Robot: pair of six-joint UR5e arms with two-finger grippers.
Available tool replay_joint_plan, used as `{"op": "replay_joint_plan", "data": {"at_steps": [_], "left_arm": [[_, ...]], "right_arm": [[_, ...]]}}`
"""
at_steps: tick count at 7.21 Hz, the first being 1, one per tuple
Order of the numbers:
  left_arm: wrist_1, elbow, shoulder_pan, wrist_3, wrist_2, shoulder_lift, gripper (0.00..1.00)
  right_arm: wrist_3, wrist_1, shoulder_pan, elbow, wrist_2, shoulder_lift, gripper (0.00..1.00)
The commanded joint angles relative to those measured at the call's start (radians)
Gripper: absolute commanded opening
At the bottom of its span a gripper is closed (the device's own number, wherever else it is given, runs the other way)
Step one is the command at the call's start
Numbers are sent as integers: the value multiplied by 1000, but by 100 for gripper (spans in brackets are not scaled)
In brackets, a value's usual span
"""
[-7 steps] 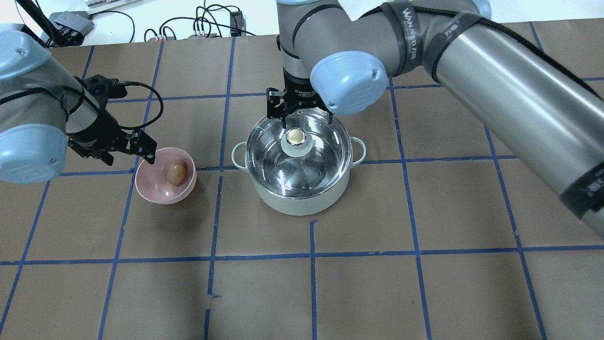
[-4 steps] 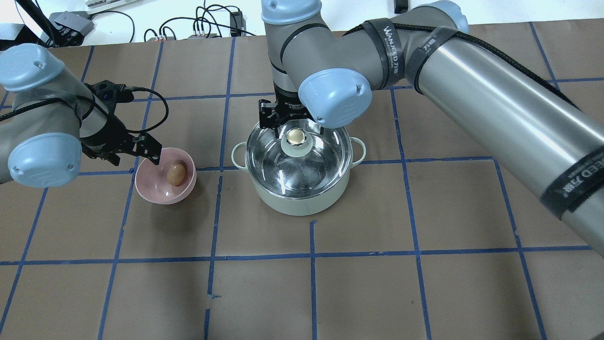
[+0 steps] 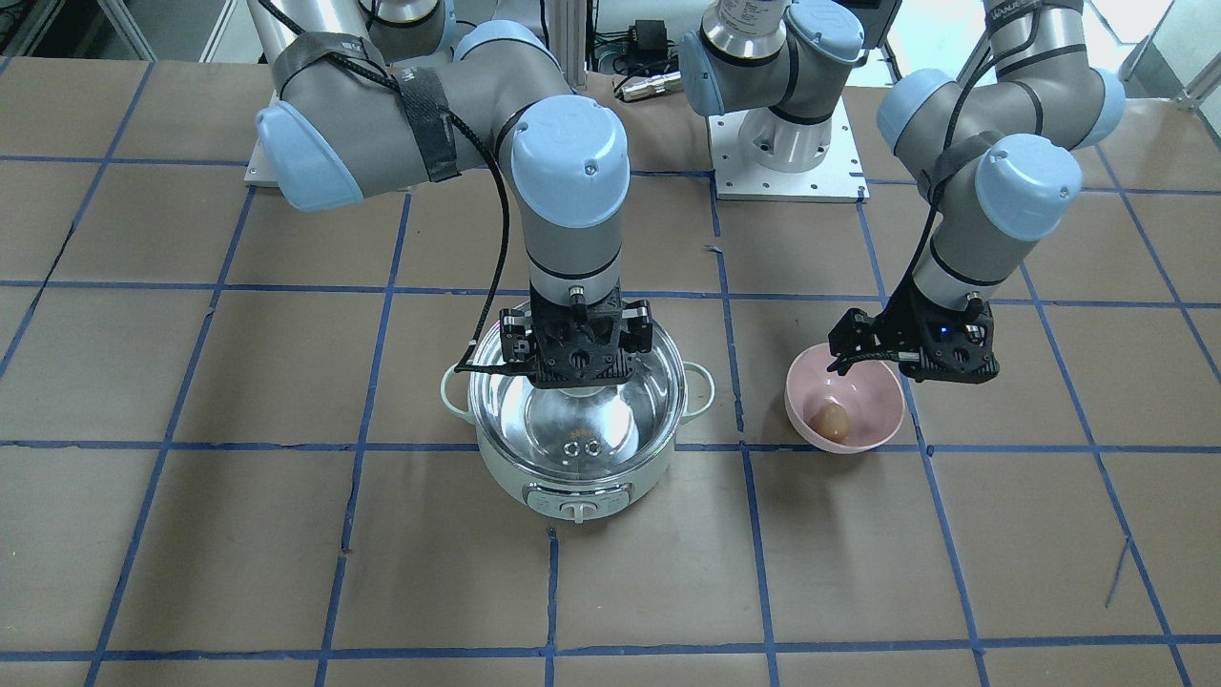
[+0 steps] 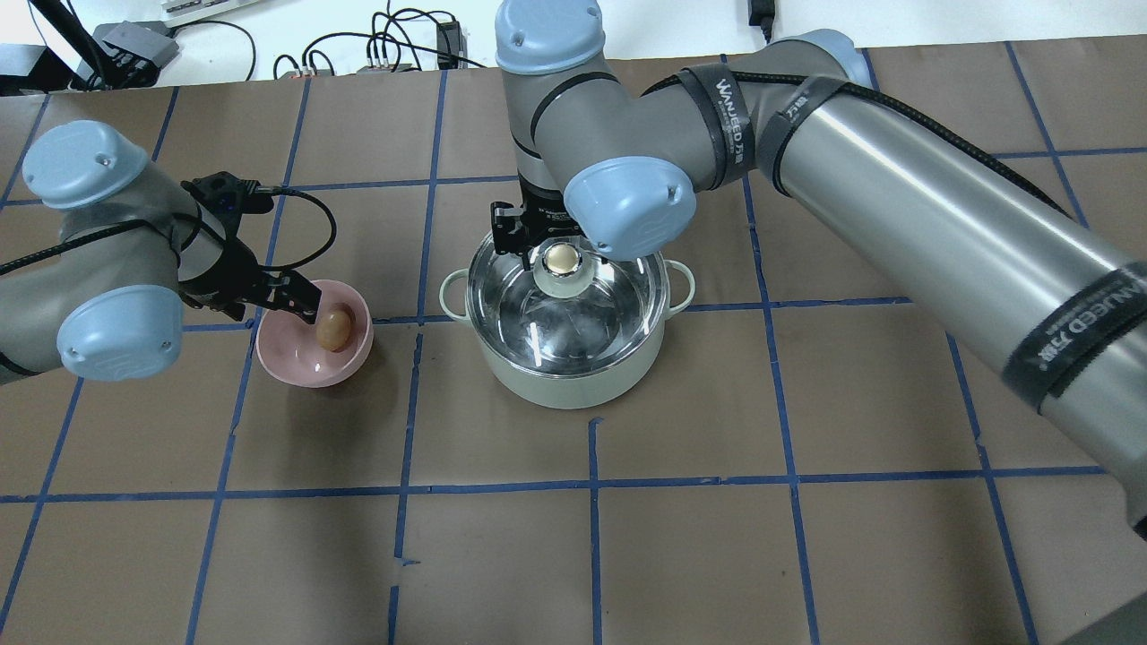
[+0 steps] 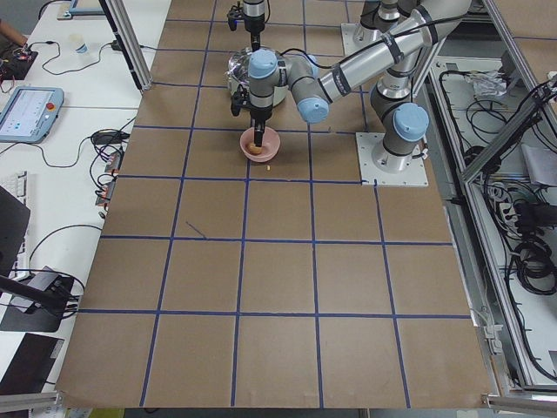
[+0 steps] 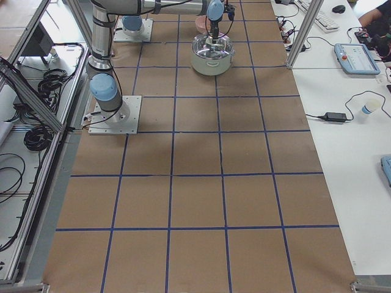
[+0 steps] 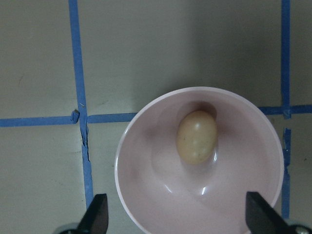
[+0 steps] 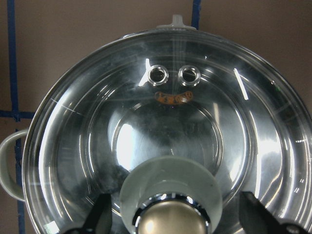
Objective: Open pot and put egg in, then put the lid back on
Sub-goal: 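Grasp the glass lid knob with the right gripper while the left lowers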
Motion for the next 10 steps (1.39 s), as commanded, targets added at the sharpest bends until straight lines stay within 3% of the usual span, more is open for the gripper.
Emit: {"op": "replay_joint_plan", "data": {"at_steps": [1,2,4,5,8,10], "left_arm": [[79,-28,0,56,-22,-30,99],[145,-50,0,58,-24,-46,99],[152,-55,-6,56,-24,-51,99],[150,-55,-8,56,-24,-53,99],[150,-55,-8,30,-24,-66,99],[155,-54,-8,30,-25,-74,99]], "right_arm": [[1,-6,11,3,-8,2,70],[0,-5,11,1,-8,2,58],[-2,-5,11,1,-11,0,20],[-3,-5,11,1,-11,0,9],[-13,12,10,-37,-15,-35,5],[-32,156,-60,-29,-15,-183,3]]}}
